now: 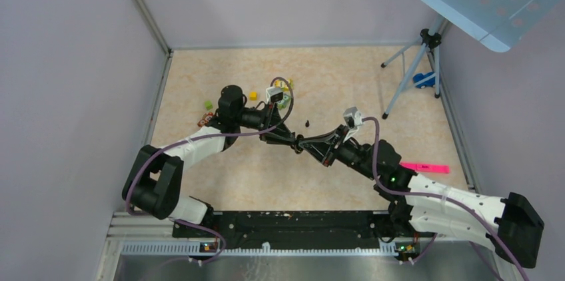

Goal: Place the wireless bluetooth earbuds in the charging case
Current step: Insert the left earbud into the left side groove of the charging case.

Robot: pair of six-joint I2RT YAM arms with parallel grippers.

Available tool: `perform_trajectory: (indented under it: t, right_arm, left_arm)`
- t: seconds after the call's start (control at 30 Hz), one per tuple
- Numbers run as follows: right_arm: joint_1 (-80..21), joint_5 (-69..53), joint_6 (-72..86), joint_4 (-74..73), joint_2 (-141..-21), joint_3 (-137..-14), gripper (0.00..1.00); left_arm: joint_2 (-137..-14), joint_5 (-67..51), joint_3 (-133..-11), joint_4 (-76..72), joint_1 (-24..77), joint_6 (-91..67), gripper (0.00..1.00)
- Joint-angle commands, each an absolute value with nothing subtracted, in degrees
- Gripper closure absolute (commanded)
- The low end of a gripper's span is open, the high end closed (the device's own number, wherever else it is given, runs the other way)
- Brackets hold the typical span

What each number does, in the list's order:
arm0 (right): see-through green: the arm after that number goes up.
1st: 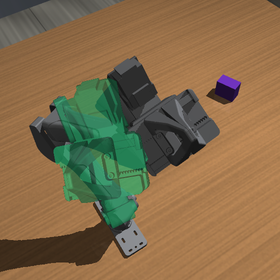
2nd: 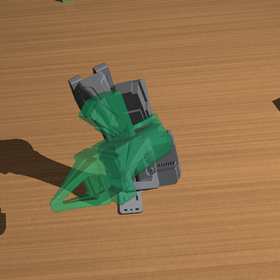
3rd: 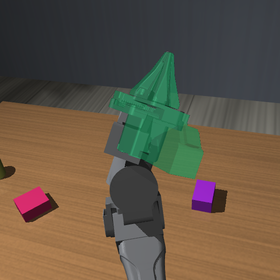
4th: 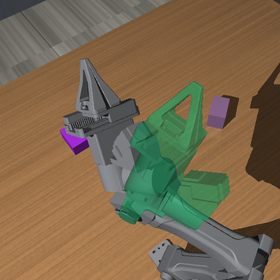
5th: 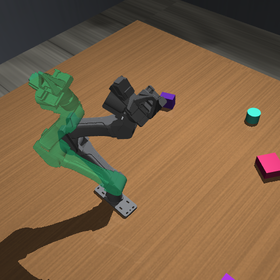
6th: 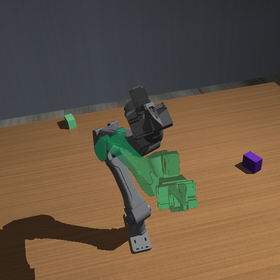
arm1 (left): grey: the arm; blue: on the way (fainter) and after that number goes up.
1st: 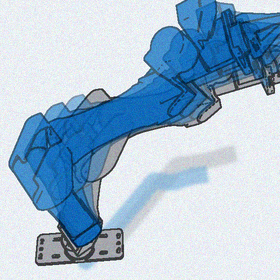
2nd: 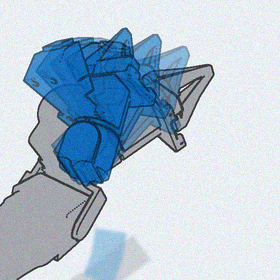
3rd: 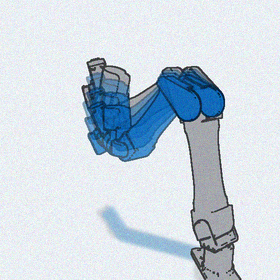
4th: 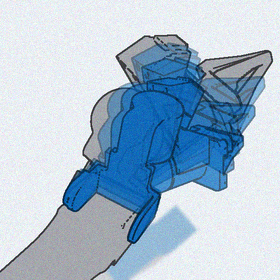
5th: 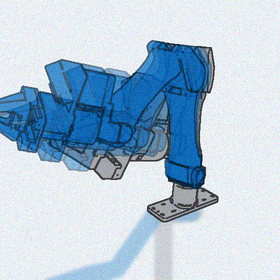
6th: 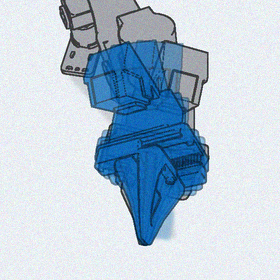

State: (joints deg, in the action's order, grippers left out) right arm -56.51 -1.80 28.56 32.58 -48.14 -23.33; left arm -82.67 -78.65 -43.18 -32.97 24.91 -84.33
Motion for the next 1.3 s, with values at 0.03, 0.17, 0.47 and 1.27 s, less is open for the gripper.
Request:
perform_trajectory:
  t: [0.03, 0.17, 0.47, 1.27]
  right_arm:
    - [-57.2, -1.7, 28.5, 36.6, -47.9, -23.0, 1.00]
    - [-57.2, -0.8, 28.5, 36.9, -47.3, -22.4, 1.00]
    - [-57.1, 5.2, 28.2, 37.4, -44.2, -21.4, 1.00]
    - [-57.2, 11.0, 25.3, 47.6, -49.6, -22.9, 1.00]
  left_arm:
    - [-81.1, -79.3, -44.2, -36.4, 24.9, -85.5, 1.00]
    - [-81.7, -79.4, -43.7, -39.0, 24.9, -87.5, 1.00]
    - [-85.6, -77.9, -41.9, -54.3, 24.6, -100.2, 1.00]
    - [-95.2, -77.9, -43.9, -75.3, 22.9, -114.6, 1.00]
